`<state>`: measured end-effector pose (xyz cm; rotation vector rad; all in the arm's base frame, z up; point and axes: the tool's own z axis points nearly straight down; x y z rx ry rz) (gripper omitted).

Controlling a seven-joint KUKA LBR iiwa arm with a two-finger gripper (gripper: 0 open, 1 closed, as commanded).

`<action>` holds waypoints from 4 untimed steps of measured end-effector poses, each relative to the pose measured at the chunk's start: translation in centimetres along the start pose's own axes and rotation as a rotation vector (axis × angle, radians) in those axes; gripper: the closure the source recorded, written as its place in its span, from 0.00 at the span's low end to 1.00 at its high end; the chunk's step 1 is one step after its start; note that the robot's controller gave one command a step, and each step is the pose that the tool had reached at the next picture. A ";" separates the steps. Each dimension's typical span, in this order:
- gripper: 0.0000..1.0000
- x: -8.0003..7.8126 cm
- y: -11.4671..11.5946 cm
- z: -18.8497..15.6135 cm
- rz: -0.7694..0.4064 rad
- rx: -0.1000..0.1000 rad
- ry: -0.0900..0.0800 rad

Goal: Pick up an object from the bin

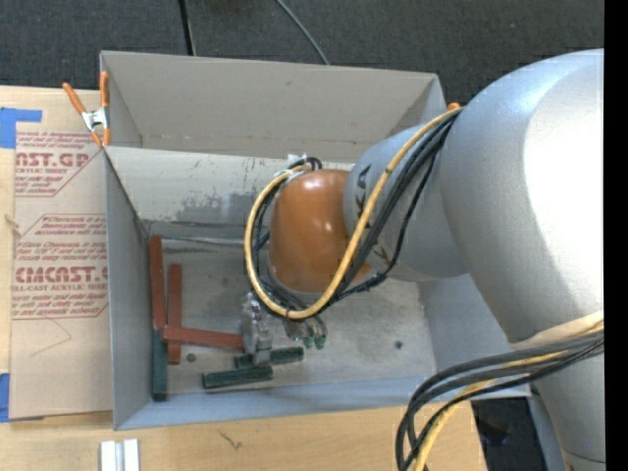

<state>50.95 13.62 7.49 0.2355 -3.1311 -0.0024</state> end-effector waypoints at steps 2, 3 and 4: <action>1.00 0.0 -0.1 0.0 0.001 0.000 0.001; 1.00 0.0 -0.1 0.0 0.001 0.000 0.001; 1.00 -1.1 0.7 -14.4 0.003 0.002 -0.003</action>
Offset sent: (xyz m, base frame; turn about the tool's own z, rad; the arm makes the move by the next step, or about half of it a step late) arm 0.0000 0.0000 0.0000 0.0000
